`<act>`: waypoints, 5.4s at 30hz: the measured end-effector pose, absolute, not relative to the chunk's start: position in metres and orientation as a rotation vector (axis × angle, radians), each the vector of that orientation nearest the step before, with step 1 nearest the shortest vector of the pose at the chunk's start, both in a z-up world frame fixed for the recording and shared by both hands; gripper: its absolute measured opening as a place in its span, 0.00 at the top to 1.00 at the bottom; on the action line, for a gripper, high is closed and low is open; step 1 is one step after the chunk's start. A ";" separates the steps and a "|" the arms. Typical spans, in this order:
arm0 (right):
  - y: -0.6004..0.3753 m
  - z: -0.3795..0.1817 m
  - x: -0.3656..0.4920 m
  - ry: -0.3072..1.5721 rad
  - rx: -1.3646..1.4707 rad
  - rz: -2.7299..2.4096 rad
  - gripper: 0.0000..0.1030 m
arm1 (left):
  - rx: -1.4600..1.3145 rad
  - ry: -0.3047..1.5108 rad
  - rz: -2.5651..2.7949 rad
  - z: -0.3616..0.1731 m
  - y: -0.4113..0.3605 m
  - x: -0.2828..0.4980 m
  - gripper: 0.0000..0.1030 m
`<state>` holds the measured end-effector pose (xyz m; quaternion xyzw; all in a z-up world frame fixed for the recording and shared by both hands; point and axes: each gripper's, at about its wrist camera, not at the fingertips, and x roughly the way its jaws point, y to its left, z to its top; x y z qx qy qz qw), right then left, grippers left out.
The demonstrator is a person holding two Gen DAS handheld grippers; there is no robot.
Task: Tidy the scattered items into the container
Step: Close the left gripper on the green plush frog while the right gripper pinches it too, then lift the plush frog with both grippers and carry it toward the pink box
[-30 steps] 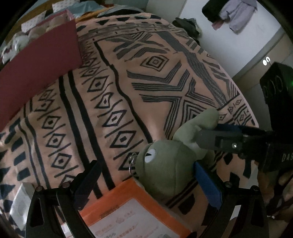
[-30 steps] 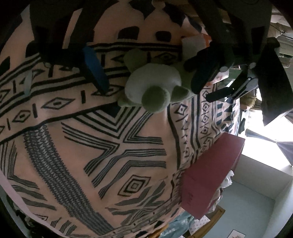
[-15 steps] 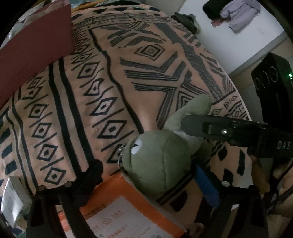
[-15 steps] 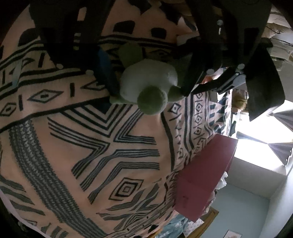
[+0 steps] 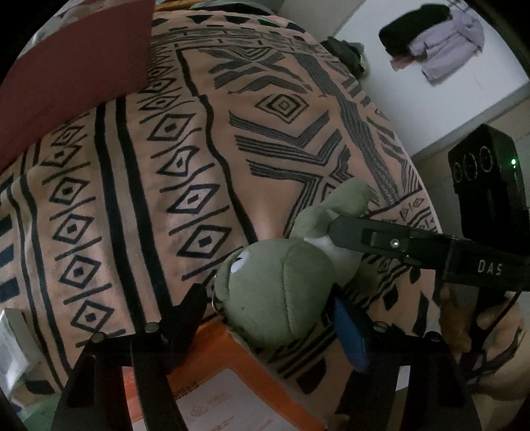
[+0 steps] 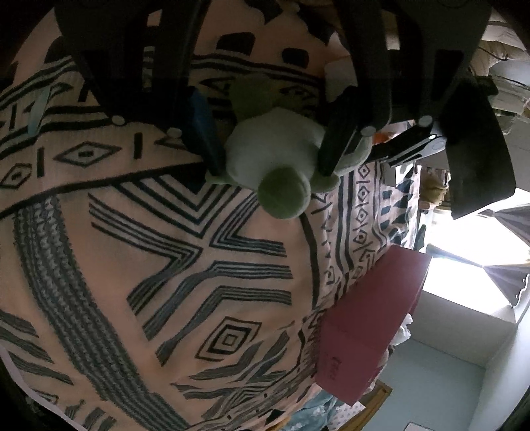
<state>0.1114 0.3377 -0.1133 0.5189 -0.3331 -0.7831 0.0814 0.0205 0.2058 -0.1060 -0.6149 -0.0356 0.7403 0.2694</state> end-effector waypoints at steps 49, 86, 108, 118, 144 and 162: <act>0.331 -0.119 0.086 -1.006 1.499 -2.345 0.29 | -1.681 -0.215 2.101 -0.090 0.188 -0.012 0.34; 0.271 0.023 0.104 -0.675 1.124 -2.477 0.42 | -1.291 -0.317 2.284 0.042 0.125 0.040 0.47; 0.244 0.064 0.102 -0.592 1.009 -2.506 0.42 | -1.151 -0.331 2.346 0.075 0.095 0.051 0.47; 0.235 0.075 0.097 -0.576 0.970 -2.510 0.42 | -1.113 -0.316 2.367 0.085 0.085 0.050 0.47; 0.225 0.090 0.085 -0.555 0.919 -2.518 0.42 | -1.063 -0.317 2.393 0.097 0.073 0.044 0.47; 0.228 0.093 0.070 -0.553 0.911 -2.520 0.42 | -1.065 -0.337 2.403 0.100 0.071 0.031 0.47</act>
